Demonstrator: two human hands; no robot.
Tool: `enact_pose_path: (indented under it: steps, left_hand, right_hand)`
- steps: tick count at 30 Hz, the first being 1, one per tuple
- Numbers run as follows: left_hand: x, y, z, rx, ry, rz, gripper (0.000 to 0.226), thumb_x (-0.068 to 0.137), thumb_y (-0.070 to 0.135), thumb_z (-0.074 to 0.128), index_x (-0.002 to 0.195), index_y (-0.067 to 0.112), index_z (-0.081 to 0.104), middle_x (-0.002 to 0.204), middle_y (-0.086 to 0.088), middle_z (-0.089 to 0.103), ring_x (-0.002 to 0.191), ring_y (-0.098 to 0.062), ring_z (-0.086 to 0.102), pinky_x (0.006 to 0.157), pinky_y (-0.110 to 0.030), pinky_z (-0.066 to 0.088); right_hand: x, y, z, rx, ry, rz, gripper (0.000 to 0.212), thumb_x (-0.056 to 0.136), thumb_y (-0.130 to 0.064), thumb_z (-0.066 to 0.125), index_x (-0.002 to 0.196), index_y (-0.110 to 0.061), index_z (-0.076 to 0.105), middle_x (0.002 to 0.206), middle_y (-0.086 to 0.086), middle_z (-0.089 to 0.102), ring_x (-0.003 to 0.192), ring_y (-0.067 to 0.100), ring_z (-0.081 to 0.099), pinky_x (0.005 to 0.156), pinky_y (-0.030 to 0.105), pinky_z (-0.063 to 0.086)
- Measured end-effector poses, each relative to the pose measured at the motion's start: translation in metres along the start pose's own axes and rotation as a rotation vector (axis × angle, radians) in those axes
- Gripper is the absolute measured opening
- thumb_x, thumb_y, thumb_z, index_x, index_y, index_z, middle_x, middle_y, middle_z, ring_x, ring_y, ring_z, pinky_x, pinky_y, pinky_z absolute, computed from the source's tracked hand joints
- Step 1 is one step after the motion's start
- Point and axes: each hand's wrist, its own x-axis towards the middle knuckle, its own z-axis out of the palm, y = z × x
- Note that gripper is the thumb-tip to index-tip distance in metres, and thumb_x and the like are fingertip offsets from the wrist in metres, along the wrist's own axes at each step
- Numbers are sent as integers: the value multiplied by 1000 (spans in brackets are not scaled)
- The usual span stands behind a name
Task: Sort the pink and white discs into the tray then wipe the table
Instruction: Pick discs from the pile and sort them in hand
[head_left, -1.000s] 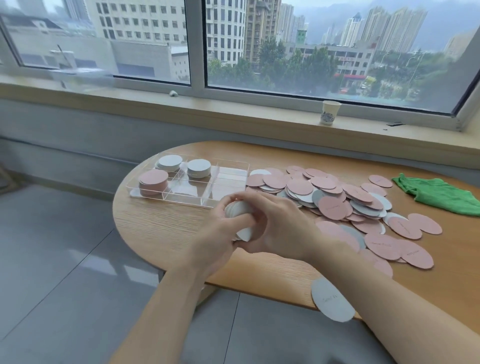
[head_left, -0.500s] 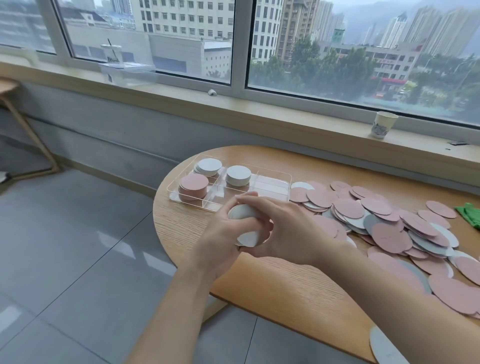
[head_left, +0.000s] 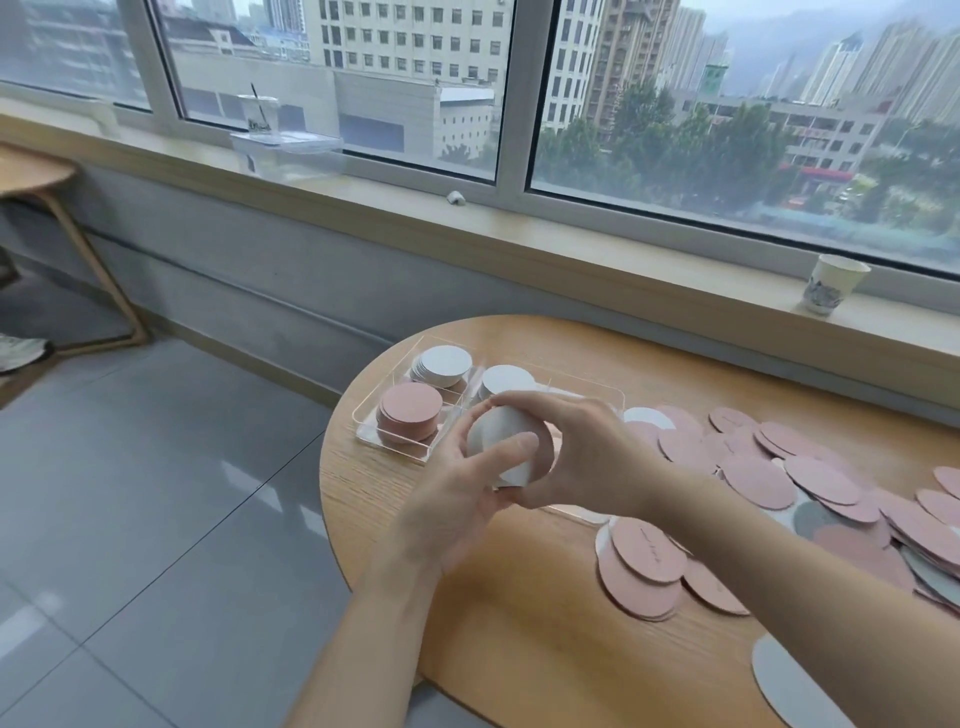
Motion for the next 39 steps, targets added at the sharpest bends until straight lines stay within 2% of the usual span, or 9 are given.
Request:
enact_pose_path:
  steps: [1,3,5,7,11,15,20,32,39]
  left_hand:
    - [2,0,-3,32,45,24,70,79,21,85,142,18,53,123,-12,72,111,-28,71,93,-47,58]
    - [3,2,-12,214,186,126,75,75,36,91,139,26,53,122,-3,74,113,-21,72,97,-44,58]
    - [2,3,-20,449,345,265,60,79,41,89,131,32,60,118,7,74,111,-8,71,92,-28,58]
    - [1,-1,-26,615,449,380,41,84,35,84,120,35,66,111,12,74,106,-2,69,85,-16,53]
    - [5,-16,-34,889,488,436,29,87,31,83,112,35,69,105,19,72,103,0,67,78,-18,55]
    - [10,-24,-37,1051,455,449,31,85,33,84,112,34,69,105,21,68,104,3,63,78,-22,56]
    - [14,-27,-40,1105,432,460,29,84,35,85,109,34,71,104,21,67,104,1,62,79,-29,58]
    - [15,-29,-43,1133,431,484,34,81,39,86,111,36,70,106,25,64,105,0,61,79,-26,57]
    - [16,-29,-44,1127,423,480,34,82,39,85,111,39,67,108,25,64,107,3,59,81,-25,56]
  right_hand:
    - [5,4,-5,-1,13,24,80,59,-51,79,133,-30,58,113,-23,66,101,3,60,91,19,47]
    - [20,16,-15,-16,21,88,84,60,-49,86,136,-29,57,119,-17,67,109,6,61,97,26,48]
    - [37,31,-23,-48,27,145,86,60,-48,92,136,-27,58,121,-13,67,111,8,61,98,29,48]
    - [54,48,-30,-37,23,224,84,59,-48,92,134,-29,60,116,-14,66,108,7,61,92,24,48]
    - [84,81,-31,-29,4,326,71,60,-43,92,124,-29,65,110,-13,66,102,9,62,83,23,48]
    - [105,101,-21,-37,-66,369,66,60,-46,90,120,-30,66,109,-13,68,100,8,63,85,27,52]
    - [115,111,-13,-54,-122,364,63,61,-45,89,118,-31,67,110,-13,67,101,9,63,90,30,53]
    - [123,108,-4,-104,-232,336,60,62,-51,87,115,-32,65,107,-13,65,100,11,61,87,31,53]
    - [123,108,-5,-108,-250,351,68,65,-46,88,126,-31,61,116,-12,62,108,13,58,92,30,48]
